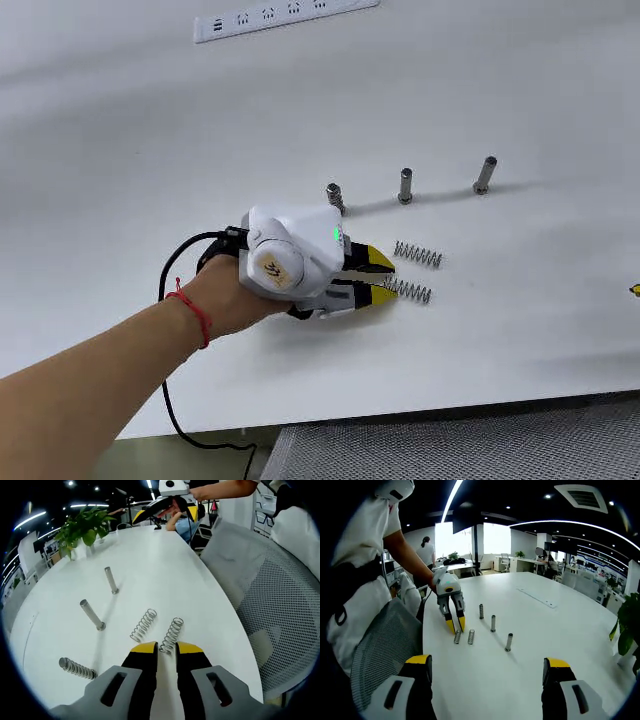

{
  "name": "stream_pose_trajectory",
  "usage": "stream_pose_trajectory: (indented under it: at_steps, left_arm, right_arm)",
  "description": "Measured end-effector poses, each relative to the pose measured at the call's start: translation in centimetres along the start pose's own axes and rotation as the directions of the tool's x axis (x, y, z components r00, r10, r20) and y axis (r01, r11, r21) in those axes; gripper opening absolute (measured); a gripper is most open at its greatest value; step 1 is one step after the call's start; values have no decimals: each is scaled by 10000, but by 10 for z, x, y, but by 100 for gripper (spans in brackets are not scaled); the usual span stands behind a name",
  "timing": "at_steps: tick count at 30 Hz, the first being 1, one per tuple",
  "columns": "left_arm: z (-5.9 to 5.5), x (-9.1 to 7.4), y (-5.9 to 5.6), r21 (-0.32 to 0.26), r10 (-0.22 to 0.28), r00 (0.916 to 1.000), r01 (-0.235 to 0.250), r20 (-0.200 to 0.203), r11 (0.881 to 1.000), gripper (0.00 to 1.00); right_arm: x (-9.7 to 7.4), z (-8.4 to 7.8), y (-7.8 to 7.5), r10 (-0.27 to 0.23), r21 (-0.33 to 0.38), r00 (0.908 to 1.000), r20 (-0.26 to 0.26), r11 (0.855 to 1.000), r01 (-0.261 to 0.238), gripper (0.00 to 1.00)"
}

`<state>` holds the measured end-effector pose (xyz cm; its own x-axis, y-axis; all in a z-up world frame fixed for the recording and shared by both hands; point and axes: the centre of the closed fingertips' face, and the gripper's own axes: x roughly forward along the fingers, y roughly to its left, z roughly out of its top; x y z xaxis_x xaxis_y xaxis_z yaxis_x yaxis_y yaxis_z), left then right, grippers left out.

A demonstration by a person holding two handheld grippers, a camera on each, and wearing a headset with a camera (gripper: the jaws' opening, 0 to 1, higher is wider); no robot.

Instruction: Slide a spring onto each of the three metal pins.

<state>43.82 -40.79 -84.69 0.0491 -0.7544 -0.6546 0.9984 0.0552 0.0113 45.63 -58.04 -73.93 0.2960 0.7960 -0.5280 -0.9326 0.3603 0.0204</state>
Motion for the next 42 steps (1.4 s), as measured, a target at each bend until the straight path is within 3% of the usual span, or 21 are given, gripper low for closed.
stream_pose_trajectory:
  at_steps: [12,28,37,42]
  left_arm:
    - [-5,2,-2,-74,-15,9999,14,-119,10000,8]
    - [0,2,-6,-567,142,9997,-130,217,9983,7]
    - [7,-4,-11,-909,350,9981,-303,506,9954,7]
    - [22,-13,-12,-1139,644,9932,-532,971,9921,7]
  right_arm:
    - [2,4,-3,-3,-1,10000,25,10000,3,90]
    - [5,6,-1,3,68,10000,44,10000,-4,89]
    - [10,12,3,33,110,9998,201,9999,-36,87]
    - [11,20,6,53,156,9994,342,9999,-58,86]
